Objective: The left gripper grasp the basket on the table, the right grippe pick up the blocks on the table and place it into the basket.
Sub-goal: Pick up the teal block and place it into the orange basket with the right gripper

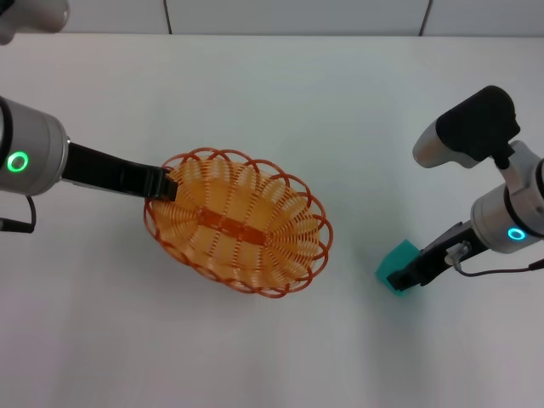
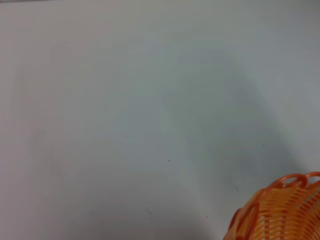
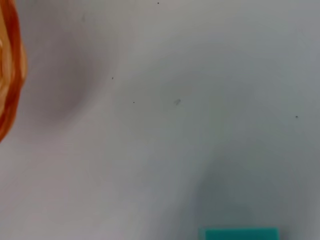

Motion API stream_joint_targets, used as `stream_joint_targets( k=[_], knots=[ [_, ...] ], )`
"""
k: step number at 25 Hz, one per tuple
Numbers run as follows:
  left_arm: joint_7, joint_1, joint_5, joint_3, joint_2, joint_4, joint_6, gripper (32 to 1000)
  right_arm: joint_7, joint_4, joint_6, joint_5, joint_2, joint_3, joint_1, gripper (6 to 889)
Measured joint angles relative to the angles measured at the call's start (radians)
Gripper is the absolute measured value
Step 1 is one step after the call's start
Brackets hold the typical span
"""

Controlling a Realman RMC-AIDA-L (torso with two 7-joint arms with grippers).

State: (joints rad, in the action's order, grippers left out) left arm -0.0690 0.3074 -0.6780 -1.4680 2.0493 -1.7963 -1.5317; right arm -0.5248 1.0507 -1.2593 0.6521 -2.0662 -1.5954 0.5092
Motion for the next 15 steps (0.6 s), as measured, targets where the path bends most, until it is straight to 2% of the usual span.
stream_joint_targets(
  k=[6, 15],
  knots=[
    [-0.002, -0.003, 0.000, 0.001, 0.0000, 0.001, 0.000, 90, 0.000, 0.015, -0.007, 0.004, 0.000, 0.000, -0.002, 525],
    [-0.008, -0.003, -0.005, 0.004, 0.0000, 0.014, 0.000, 88, 0.019, 0.192, -0.060, -0.004, 0.003, 0.017, -0.053, 526]
  ],
)
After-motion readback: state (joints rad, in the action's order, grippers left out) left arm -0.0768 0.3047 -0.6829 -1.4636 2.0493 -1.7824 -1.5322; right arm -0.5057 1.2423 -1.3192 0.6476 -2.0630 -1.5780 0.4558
